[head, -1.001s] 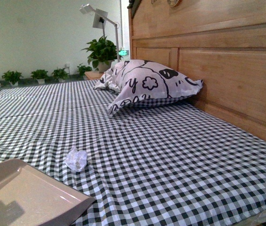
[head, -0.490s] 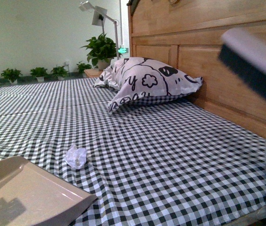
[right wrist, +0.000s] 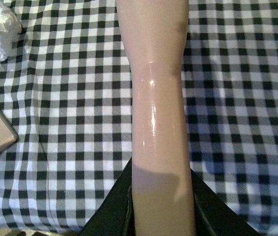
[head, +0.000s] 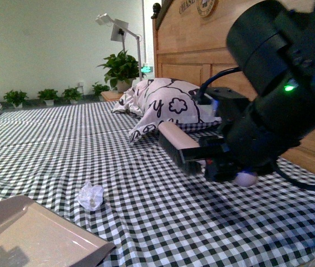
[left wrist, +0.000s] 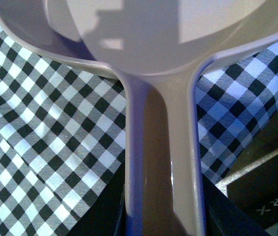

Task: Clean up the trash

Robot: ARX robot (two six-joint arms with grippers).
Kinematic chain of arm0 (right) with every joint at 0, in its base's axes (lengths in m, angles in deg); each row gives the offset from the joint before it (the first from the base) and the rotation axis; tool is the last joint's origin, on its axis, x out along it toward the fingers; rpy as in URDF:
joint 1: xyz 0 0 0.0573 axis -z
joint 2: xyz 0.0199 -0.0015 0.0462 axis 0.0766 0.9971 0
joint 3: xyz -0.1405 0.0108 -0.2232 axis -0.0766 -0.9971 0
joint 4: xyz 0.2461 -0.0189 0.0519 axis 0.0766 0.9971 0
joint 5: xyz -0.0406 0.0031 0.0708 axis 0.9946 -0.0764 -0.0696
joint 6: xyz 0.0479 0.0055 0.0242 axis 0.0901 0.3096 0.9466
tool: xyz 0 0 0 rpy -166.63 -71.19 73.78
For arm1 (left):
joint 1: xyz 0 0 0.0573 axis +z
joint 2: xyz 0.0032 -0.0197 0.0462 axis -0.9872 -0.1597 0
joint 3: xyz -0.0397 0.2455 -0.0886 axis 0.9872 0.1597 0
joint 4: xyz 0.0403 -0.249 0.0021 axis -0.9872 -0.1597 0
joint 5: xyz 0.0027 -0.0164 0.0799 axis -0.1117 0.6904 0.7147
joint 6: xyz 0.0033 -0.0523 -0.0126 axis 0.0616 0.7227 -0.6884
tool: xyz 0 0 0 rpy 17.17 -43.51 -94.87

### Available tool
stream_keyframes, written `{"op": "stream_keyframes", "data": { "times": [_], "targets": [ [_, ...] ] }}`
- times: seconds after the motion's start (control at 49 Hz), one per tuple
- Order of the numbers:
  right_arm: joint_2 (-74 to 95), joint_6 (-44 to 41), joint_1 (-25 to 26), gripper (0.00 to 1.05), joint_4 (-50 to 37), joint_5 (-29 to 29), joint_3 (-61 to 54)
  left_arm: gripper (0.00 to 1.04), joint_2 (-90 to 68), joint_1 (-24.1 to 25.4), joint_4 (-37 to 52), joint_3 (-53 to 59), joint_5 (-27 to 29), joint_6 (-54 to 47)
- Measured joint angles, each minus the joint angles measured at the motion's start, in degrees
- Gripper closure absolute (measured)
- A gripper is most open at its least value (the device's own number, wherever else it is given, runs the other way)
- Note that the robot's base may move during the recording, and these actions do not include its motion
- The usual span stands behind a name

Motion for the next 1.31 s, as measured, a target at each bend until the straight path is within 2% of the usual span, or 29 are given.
{"op": "stream_keyframes", "data": {
  "times": [0.388,0.633,0.756,0.981,1.083,1.205,1.307],
  "targets": [
    [12.85,0.76,-3.67,0.85,1.36,1.97,11.82,0.79,0.0,0.0,0.0,0.0,0.0,-0.07],
    [17.0,0.5,-4.79,0.85,1.97,1.88,12.9,0.79,0.0,0.0,0.0,0.0,0.0,-0.09],
    [17.73,0.24,-5.49,0.85,2.32,-1.22,12.81,0.79,0.0,0.0,0.0,0.0,0.0,-0.09],
    [17.59,-0.22,-8.0,0.85,3.39,-10.82,11.8,0.79,0.0,0.0,0.0,0.0,0.0,-0.11],
    [16.87,-0.59,-9.14,0.85,4.02,-16.31,10.43,0.79,0.0,0.0,0.0,0.0,0.0,-0.11],
    [13.68,-2.34,-10.45,0.85,7.87,-27.19,8.52,0.79,0.0,0.0,0.0,0.0,0.0,-0.09],
    [10.82,-3.67,-10.71,0.85,8.52,-32.13,7.04,0.79,0.0,0.0,0.0,0.0,0.0,-0.11]
  ]
}}
